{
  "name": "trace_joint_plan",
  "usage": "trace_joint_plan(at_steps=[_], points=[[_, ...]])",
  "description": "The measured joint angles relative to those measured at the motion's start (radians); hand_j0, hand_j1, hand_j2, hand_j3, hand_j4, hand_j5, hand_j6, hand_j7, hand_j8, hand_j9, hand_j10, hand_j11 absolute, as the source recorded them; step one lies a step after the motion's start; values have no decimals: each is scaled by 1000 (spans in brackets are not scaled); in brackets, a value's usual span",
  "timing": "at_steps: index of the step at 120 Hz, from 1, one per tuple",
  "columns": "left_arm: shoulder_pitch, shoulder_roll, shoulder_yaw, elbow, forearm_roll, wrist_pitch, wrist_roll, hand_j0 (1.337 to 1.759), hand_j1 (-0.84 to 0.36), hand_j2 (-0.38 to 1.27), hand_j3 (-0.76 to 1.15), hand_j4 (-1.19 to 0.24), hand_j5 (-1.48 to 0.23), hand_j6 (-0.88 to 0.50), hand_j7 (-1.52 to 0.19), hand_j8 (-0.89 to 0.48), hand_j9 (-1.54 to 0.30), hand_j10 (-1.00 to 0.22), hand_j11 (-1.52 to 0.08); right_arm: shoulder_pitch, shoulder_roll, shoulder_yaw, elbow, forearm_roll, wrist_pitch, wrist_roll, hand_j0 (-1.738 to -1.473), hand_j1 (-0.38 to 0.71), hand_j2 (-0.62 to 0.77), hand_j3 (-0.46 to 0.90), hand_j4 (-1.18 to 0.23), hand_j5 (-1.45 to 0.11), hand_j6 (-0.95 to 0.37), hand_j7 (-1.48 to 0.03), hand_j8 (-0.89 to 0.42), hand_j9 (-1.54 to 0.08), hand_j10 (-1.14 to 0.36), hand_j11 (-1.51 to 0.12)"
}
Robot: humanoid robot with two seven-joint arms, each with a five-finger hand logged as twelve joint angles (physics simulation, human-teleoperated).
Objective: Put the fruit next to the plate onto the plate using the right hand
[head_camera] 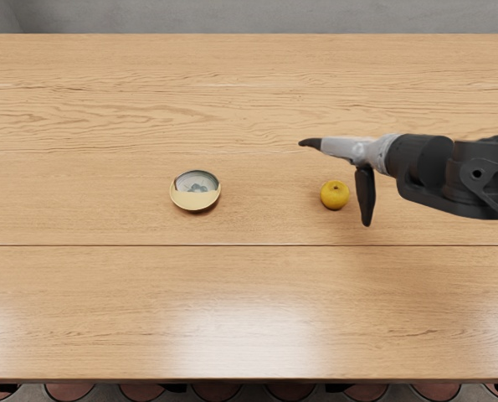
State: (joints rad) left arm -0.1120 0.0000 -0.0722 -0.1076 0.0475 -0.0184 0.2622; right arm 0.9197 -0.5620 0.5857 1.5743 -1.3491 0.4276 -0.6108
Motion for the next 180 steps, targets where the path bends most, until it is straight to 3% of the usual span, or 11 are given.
trace_joint_plan(at_steps=[62, 138, 180], points=[[0, 0, 0, 0, 0, 0, 0, 1658, 330, 3, 0, -16, -21, -17, -21, -17, -21, -16, -21, -31, 69, -153, -72, -147, -258, 0, -1658, -92, -41, 0, -218, -281, -220, -280, -219, -280, -218, -280], [0, 0, 0, 0, 0, 0, 0, 1658, 330, 3, 0, -16, -21, -17, -21, -17, -21, -16, -21, -51, 108, -202, -164, -169, -346, 0, -1658, -31, -51, 0, -269, -346, -271, -346, -270, -346, -269, -346], [0, 0, 0, 0, 0, 0, 0, 1658, 330, 3, 0, -16, -21, -17, -21, -17, -21, -16, -21, -55, 111, -231, -174, -169, -424, 0, -1658, -1, -56, 0, -295, -379, -296, -379, -295, -379, -294, -379]])
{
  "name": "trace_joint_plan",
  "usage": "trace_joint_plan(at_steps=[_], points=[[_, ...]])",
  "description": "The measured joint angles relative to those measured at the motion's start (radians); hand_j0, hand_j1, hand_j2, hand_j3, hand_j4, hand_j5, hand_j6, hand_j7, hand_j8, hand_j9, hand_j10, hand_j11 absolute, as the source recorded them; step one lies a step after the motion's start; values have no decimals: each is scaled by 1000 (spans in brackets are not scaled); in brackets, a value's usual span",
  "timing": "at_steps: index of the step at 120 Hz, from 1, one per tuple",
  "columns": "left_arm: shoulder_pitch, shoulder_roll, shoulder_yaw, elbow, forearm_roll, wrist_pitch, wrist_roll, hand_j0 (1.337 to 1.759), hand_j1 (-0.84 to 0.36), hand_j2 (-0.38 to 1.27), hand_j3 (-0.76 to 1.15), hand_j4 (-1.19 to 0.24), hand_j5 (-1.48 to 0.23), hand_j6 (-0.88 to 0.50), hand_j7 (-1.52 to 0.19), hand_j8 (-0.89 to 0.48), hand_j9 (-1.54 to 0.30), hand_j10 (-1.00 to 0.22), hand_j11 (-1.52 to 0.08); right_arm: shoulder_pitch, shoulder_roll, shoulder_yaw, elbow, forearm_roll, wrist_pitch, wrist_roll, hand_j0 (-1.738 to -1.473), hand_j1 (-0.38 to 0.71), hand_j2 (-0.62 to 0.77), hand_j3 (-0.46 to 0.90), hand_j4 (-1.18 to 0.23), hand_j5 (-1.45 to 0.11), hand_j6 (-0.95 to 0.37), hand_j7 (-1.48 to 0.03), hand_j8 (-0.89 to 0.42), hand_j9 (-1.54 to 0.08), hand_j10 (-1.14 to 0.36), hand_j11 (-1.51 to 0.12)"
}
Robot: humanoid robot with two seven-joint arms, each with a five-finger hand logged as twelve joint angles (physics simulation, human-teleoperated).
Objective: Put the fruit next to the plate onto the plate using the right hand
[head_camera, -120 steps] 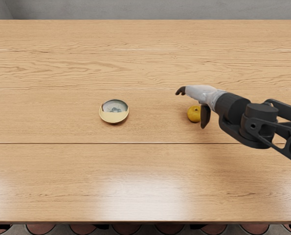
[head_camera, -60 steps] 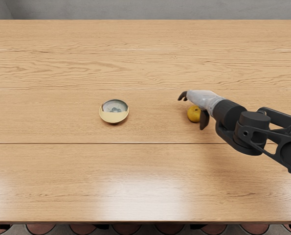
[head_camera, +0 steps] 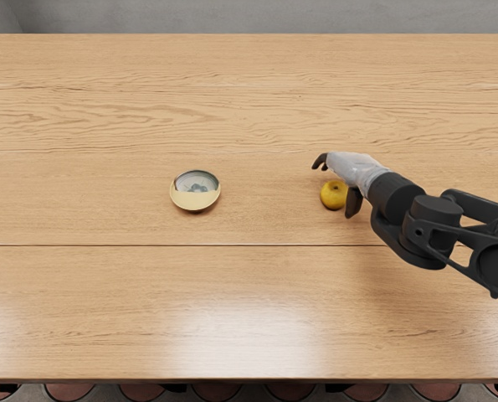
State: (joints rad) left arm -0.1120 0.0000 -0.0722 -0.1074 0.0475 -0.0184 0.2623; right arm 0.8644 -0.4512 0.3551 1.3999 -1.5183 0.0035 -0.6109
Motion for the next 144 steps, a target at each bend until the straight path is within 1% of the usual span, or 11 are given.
trace_joint_plan(at_steps=[38, 79, 108, 114, 119, 124, 133, 142, 144], points=[[0, 0, 0, 0, 0, 0, 0, 1658, 330, 3, 0, -16, -21, -17, -21, -17, -21, -16, -21, -3, 18, -2, -1, 3, -6, 0, -1658, 77, -69, 0, -359, -464, -361, -463, -360, -464, -359, -464], [0, 0, 0, 0, 0, 0, 0, 1658, 330, 3, 0, -16, -21, -17, -21, -17, -21, -16, -21, -19, 15, -2, 4, 3, -6, 0, -1658, 109, -74, 0, -385, -498, -387, -498, -386, -498, -385, -498], [0, 0, 0, 0, 0, 0, 0, 1658, 330, 3, 0, -16, -21, -17, -21, -17, -21, -16, -21, -21, 13, -1, 2, 2, -7, 0, -1658, 204, -89, 0, -467, -600, -467, -602, -439, -602, -465, -602], [0, 0, 0, 0, 0, 0, 0, 1658, 330, 3, 0, -16, -21, -17, -21, -17, -21, -16, -21, -22, 13, -1, 1, 3, -7, 0, -1658, 215, -84, 0, -477, -615, -477, -616, -428, -618, -474, -618], [0, 0, 0, 0, 0, 0, 0, 1658, 330, 3, 0, -16, -21, -17, -21, -17, -21, -16, -21, -26, 13, -1, 1, 2, -7, 0, -1657, 230, -114, 0, -485, -624, -491, -625, -407, -633, -479, -633], [0, 0, 0, 0, 0, 0, 0, 1658, 330, 3, 0, -16, -21, -17, -21, -17, -21, -16, -21, -29, 12, 0, 1, 0, -7, 0, -1655, 241, -132, -2, -496, -626, -469, -632, -385, -641, -487, -641], [0, 0, 0, 0, 0, 0, 0, 1658, 330, 3, 0, -16, -21, -17, -21, -17, -21, -16, -21, -32, 13, 0, 1, -3, -8, 0, -1652, 268, -101, -3, -525, -632, -451, -651, -364, -651, -513, -651], [0, 0, 0, 0, 0, 0, 0, 1658, 330, 3, 0, -16, -21, -17, -21, -17, -21, -16, -21, -33, 14, 1, 1, -5, -8, -1, -1646, 293, -35, -3, -564, -676, -439, -698, -364, -695, -537, -696], [0, 0, 0, 0, 0, 0, 0, 1658, 330, 3, 0, -16, -21, -17, -21, -17, -21, -16, -21, -33, 14, 1, 1, -5, -8, -1, -1646, 294, -2, -2, -576, -684, -440, -710, -364, -705, -537, -705]])
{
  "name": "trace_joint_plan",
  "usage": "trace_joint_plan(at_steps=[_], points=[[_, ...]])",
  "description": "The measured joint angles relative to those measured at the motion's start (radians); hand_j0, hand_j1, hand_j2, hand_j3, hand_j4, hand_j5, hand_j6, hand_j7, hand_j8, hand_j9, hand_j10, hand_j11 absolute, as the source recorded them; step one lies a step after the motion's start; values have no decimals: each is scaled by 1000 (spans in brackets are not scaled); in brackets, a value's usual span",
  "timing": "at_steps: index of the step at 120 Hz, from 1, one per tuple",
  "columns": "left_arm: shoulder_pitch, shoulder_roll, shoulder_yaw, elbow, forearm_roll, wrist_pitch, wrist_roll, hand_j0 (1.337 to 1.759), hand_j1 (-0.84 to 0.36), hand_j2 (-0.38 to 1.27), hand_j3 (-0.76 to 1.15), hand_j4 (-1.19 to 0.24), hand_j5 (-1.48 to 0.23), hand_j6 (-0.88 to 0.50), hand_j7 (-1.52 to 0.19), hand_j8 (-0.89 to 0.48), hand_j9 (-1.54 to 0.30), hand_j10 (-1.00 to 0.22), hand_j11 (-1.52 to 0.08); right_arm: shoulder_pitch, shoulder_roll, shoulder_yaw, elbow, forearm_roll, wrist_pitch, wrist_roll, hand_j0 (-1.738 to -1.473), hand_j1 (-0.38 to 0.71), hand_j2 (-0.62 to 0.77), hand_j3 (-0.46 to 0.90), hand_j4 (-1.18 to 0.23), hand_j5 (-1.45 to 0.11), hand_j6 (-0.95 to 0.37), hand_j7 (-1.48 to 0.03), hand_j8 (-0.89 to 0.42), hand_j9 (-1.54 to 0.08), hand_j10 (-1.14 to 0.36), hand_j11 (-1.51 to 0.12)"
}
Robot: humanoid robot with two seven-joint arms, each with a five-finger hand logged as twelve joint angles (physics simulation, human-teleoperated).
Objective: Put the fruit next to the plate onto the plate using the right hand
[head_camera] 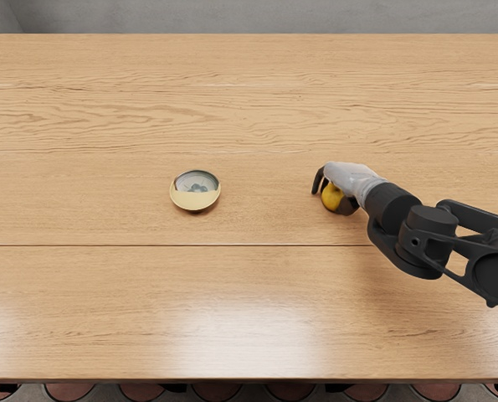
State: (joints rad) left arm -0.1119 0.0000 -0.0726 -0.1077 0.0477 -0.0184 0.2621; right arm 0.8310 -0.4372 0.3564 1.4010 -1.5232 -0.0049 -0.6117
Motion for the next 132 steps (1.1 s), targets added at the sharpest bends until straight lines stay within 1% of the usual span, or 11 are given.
trace_joint_plan(at_steps=[18, 19, 24, 27, 32, 33, 40, 71, 85, 109, 132], points=[[0, 0, 0, 0, 0, 0, 0, 1658, 330, 3, 0, -16, -21, -17, -21, -17, -21, -16, -21, -1, 2, 2, -2, 2, 0, 0, -1646, 287, 64, 2, -644, -765, -438, -796, -357, -797, -539, -803], [0, 0, 0, 0, 0, 0, 0, 1658, 330, 3, 0, -16, -21, -17, -21, -17, -21, -16, -21, -1, 2, 2, -3, 2, 0, 0, -1656, 285, 38, 249, -646, -769, -436, -800, -354, -801, -537, -808], [0, 0, 0, 0, 0, 0, 0, 1658, 330, 3, 0, -16, -21, -17, -21, -17, -21, -16, -21, -3, 2, 3, -4, 4, -1, 1, -1653, 284, 32, 248, -659, -783, -456, -817, -375, -815, -565, -821], [0, 0, 0, 0, 0, 0, 0, 1658, 330, 3, 0, -16, -21, -17, -21, -17, -21, -16, -21, -3, 2, 5, -5, 5, -1, 1, -1651, 275, 49, 205, -664, -793, -463, -825, -383, -824, -571, -830], [0, 0, 0, 0, 0, 0, 0, 1658, 330, 3, 0, -16, -21, -17, -21, -17, -21, -16, -21, 0, 2, 8, -5, 9, 0, 1, -1651, 257, 131, 11, -668, -813, -494, -838, -409, -841, -593, -846], [0, 0, 0, 0, 0, 0, 0, 1658, 330, 3, 0, -16, -21, -17, -21, -17, -21, -16, -21, 1, 2, 8, -5, 10, 0, 1, -1651, 256, 142, 2, -668, -816, -500, -840, -414, -844, -598, -848], [0, 0, 0, 0, 0, 0, 0, 1658, 330, 3, 0, -16, -21, -17, -21, -17, -21, -16, -21, 4, 2, 16, -5, 13, 1, 1, -1652, 249, 192, 0, -674, -837, -529, -854, -446, -862, -619, -866], [0, 0, 0, 0, 0, 0, 0, 1658, 330, 3, 0, -16, -21, -17, -21, -17, -21, -16, -21, 32, 14, 53, 3, 19, 7, 0, -1651, 201, 135, 0, -681, -886, -548, -884, -465, -902, -631, -908], [0, 0, 0, 0, 0, 0, 0, 1658, 330, 3, 0, -16, -21, -17, -21, -17, -21, -16, -21, 70, 20, 56, 8, 59, 21, 0, -1652, 195, 129, 0, -681, -896, -551, -889, -468, -909, -629, -915], [0, 0, 0, 0, 0, 0, 0, 1658, 330, 3, 0, -16, -21, -17, -21, -17, -21, -16, -21, 147, 104, 39, 8, 81, 98, 0, -1652, 192, 130, 0, -678, -909, -552, -892, -467, -916, -630, -919], [0, 0, 0, 0, 0, 0, 0, 1658, 330, 3, 0, -16, -21, -17, -21, -17, -21, -16, -21, 240, 218, 7, 4, 72, 146, 0, -1653, 196, 134, 0, -674, -919, -549, -894, -461, -922, -624, -925]])
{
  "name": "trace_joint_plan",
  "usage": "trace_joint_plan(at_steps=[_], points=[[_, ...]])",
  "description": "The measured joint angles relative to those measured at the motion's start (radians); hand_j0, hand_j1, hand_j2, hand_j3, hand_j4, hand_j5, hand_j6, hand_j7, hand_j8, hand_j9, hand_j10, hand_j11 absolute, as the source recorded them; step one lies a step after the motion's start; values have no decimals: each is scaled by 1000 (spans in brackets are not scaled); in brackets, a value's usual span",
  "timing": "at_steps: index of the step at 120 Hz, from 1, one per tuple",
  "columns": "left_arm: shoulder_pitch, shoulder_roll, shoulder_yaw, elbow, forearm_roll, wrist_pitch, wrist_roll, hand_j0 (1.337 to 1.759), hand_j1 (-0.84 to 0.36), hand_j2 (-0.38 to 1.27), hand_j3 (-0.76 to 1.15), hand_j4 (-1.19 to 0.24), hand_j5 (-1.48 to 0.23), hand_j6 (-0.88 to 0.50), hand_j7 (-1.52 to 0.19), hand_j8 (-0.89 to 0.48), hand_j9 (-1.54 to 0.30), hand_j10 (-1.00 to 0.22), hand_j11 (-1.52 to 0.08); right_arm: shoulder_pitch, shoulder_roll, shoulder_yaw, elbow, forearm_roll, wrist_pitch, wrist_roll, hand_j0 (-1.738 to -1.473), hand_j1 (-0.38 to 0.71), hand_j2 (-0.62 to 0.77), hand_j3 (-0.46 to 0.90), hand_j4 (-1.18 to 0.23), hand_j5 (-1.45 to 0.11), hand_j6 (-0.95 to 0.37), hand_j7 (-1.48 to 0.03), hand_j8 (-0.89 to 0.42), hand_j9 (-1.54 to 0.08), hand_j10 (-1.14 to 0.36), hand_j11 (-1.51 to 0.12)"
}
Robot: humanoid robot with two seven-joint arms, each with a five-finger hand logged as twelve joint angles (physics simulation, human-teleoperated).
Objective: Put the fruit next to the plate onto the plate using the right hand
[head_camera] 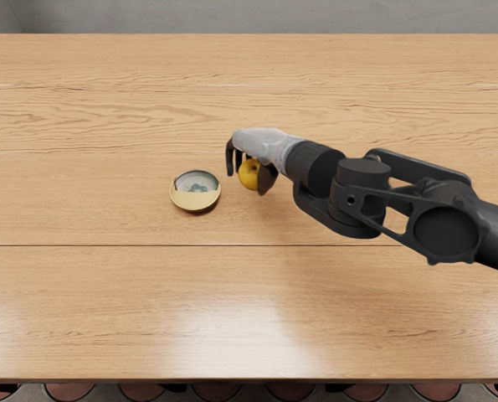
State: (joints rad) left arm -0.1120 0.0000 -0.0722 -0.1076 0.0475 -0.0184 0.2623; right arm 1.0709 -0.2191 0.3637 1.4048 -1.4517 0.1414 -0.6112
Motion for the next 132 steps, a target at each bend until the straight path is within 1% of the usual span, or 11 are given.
trace_joint_plan(at_steps=[13, 28, 41, 50, 72, 94, 113, 132], points=[[0, 0, 0, 0, 0, 0, 0, 1658, 330, 3, 0, -16, -21, -17, -21, -17, -21, -16, -21, 18, 68, -4, -24, -29, 0, 0, -1653, 198, 139, 0, -671, -926, -548, -896, -458, -925, -622, -928], [0, 0, 0, 0, 0, 0, 0, 1658, 330, 3, 0, -16, -21, -17, -21, -16, -21, -16, -21, 25, 168, -6, -129, -82, -15, 0, -1654, 203, 144, 1, -667, -938, -537, -898, -451, -935, -612, -939], [0, 0, 0, 0, 0, 0, 0, 1658, 330, 3, 0, -16, -21, -17, -21, -17, -21, -16, -21, 27, 201, -9, -183, -108, -37, 0, -1653, 199, 131, 0, -674, -931, -539, -900, -453, -937, -608, -942], [0, 0, 0, 0, 0, 0, 0, 1658, 330, 3, 0, -16, -21, -17, -21, -17, -21, -16, -21, 27, 210, -29, -205, -125, -60, 0, -1653, 195, 128, 0, -679, -923, -542, -901, -456, -932, -612, -938], [0, 0, 0, 0, 0, 0, 0, 1658, 330, 3, 0, -16, -21, -17, -21, -17, -21, -16, -21, 34, 218, -72, -218, -139, -79, 0, -1652, 190, 124, 0, -685, -915, -546, -900, -462, -928, -617, -936], [0, 0, 0, 0, 0, 0, 0, 1658, 330, 3, 0, -16, -21, -17, -21, -17, -21, -16, -21, 41, 219, -84, -219, -142, -83, 0, -1652, 188, 120, 0, -687, -910, -547, -899, -465, -926, -619, -934], [0, 0, 0, 0, 0, 0, 0, 1658, 330, 3, 0, -16, -21, -17, -21, -17, -21, -16, -21, 42, 219, -86, -208, -142, -83, 0, -1652, 188, 120, 0, -686, -906, -548, -897, -466, -923, -620, -932], [0, 0, 0, 0, 0, 0, 0, 1658, 330, 3, 0, -16, -21, -17, -21, -17, -21, -16, -21, 38, 219, -90, -194, -137, -81, 0, -1653, 194, 126, 0, -662, -868, -558, -863, -474, -883, -628, -891]])
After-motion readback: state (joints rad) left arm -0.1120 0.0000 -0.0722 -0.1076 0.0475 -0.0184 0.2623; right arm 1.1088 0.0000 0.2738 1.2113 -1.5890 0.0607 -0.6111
